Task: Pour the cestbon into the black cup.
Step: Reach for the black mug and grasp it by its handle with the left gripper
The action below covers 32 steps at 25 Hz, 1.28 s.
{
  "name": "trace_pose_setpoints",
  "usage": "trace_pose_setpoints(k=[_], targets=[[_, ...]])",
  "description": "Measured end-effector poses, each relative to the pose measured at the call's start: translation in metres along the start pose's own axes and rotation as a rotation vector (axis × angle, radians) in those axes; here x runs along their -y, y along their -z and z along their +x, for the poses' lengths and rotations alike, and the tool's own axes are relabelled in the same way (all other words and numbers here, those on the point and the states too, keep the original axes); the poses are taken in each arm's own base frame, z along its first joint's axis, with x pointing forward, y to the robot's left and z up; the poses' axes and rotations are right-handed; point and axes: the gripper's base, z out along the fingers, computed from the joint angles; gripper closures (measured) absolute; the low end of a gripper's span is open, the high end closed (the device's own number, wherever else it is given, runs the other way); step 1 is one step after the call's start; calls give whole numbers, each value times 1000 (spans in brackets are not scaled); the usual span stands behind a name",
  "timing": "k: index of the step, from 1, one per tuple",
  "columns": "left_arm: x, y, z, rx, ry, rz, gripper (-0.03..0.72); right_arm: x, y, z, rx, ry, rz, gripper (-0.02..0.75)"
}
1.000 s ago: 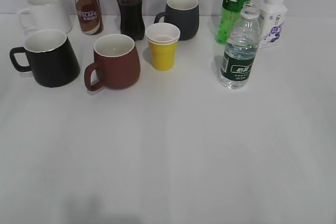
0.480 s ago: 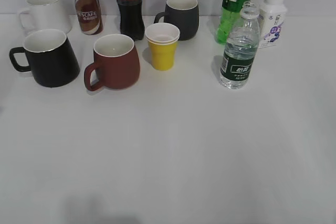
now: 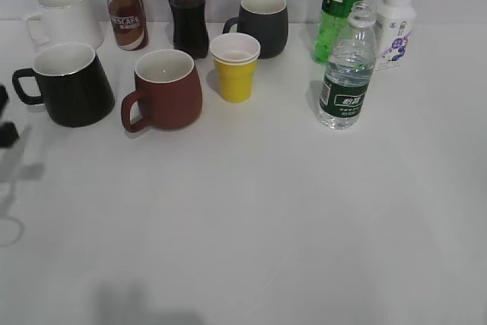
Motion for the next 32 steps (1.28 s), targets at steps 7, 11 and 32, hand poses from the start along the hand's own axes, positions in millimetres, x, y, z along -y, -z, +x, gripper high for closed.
trace_pose_setpoints(k=[7, 11, 32], targets=[[-2, -19, 49, -179, 5, -9, 377, -1, 0, 0, 0, -3, -6, 148], [-6, -40, 48, -145, 15, -41, 365, -1, 0, 0, 0, -3, -6, 148], [-20, -90, 33, -120, -27, 0, 372, -1, 0, 0, 0, -9, -16, 148]])
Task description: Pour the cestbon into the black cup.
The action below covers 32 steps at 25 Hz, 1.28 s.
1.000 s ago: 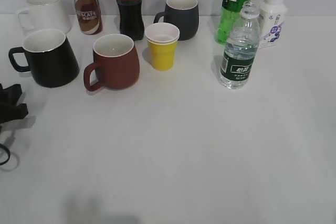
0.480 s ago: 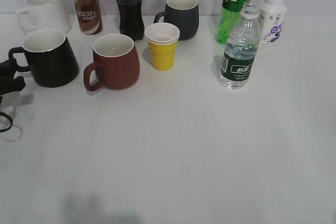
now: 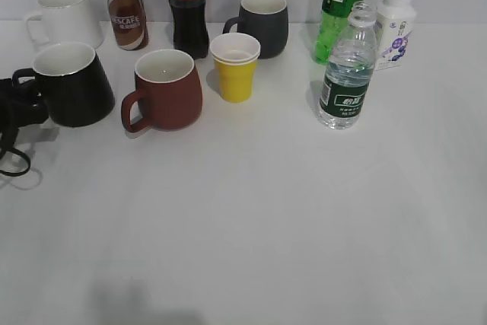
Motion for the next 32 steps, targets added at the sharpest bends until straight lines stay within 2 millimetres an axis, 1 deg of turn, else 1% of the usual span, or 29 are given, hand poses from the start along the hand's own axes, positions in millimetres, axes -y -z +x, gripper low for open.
trace_pose_setpoints(k=[3, 5, 9, 10, 16, 21, 23, 26, 27, 29, 31, 32], targets=[[-1, -9, 3, 8, -1, 3, 402, 0, 0, 0, 0, 0, 0, 148], [-1, -15, 2, 23, -2, 4, 440, 0, 0, 0, 0, 0, 0, 148], [0, -19, 0, 43, -5, 15, 619, 0, 0, 0, 0, 0, -1, 148], [0, -19, 0, 48, -4, 16, 634, 0, 0, 0, 0, 0, -1, 148], [1, -17, -3, 61, -10, 32, 641, 0, 0, 0, 0, -1, -1, 148], [4, 0, -18, 42, -36, 47, 642, -5, 0, -4, 6, 22, -53, 148], [4, 6, -31, 63, -45, 50, 642, -10, -3, -16, 30, 49, -104, 148], [5, 17, -57, 135, -56, 46, 642, -18, -15, -45, 122, 88, -193, 148], [5, 20, -64, 149, -59, 45, 642, -20, -22, -56, 158, 87, -220, 148], [5, 27, -76, 168, -68, 42, 642, -23, -39, -75, 210, 66, -256, 148], [5, 33, -84, 177, -68, 39, 642, -26, -64, -92, 247, 6, -289, 148], [6, 35, -88, 184, -61, 39, 642, -26, -79, -98, 236, -28, -302, 148]])
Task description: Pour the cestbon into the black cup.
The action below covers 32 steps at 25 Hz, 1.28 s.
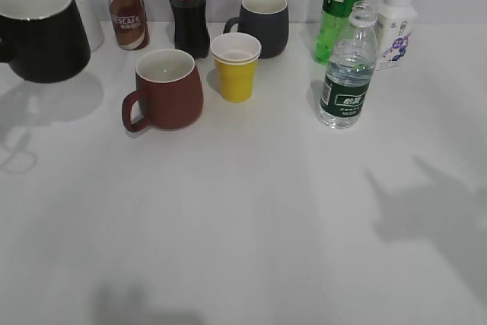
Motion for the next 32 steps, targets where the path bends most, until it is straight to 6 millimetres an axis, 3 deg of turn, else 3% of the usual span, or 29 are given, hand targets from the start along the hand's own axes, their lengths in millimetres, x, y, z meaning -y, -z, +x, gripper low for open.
trace_pose_setpoints(k=[3, 5, 10, 17, 20, 24, 27, 30, 32], targets=[[0, 5, -12, 22, 26, -4, 642, 13, -49, 2, -32, -94, -27, 148], [0, 9, -19, 22, 26, -8, 642, 23, -80, 12, -67, -47, -28, 148], [0, 18, -23, 6, 25, -13, 642, 36, -120, 35, -161, 50, -47, 153], [1, 21, -22, -6, 25, -13, 642, 38, -141, 68, -309, -76, -112, 171], [1, 21, -22, -6, 24, -12, 642, 38, -145, 82, -454, -107, -134, 171], [1, 21, -22, -6, 24, -12, 642, 54, -148, 91, -641, -132, 30, 172], [1, 21, -22, -5, 24, -10, 642, 64, -148, 84, -545, -118, 192, 173], [2, 21, -22, -6, 21, -6, 642, 46, -140, 74, -329, -27, 248, 173], [2, 21, -22, -6, 18, -3, 642, 24, -134, 81, -252, 50, 202, 173]])
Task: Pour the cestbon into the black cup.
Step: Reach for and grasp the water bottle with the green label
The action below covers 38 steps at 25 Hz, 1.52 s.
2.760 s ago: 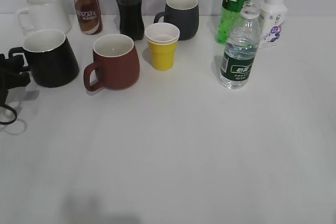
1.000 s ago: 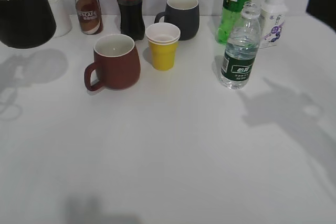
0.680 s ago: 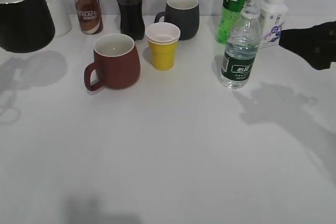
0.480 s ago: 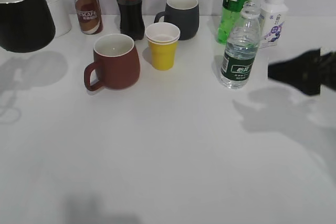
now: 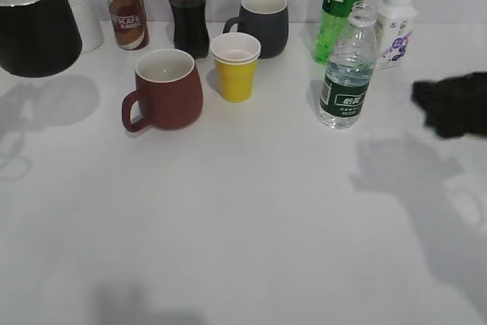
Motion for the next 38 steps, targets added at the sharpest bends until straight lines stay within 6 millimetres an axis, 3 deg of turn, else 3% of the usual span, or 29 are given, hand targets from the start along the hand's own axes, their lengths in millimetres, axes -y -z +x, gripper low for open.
trace_pose_setpoints(k=[3, 6, 12, 24, 27, 29, 30, 38], targets=[[1, 0, 0, -1, -10, 10, 642, -25, 5, 26, 63, 73, -60, 173], [2, 0, 0, -2, -17, 17, 642, -32, -5, 38, 128, 98, -49, 172], [2, 0, 0, -2, -24, 24, 642, -42, -39, 42, 130, 35, -27, 111], [5, 0, 1, -5, -54, 52, 642, -64, -108, 35, 96, -41, 9, 111], [5, 0, 1, -5, -55, 53, 642, -65, -129, 38, 81, -54, 35, 141], [5, 0, 1, -6, -62, 61, 642, -66, -139, 42, 74, -46, 44, 217], [6, 0, 1, -7, -69, 69, 642, -67, -141, 42, 80, -44, 45, 264], [18, 2, 2, -28, -53, 197, 642, -73, -135, 33, 56, 78, -20, 265]])
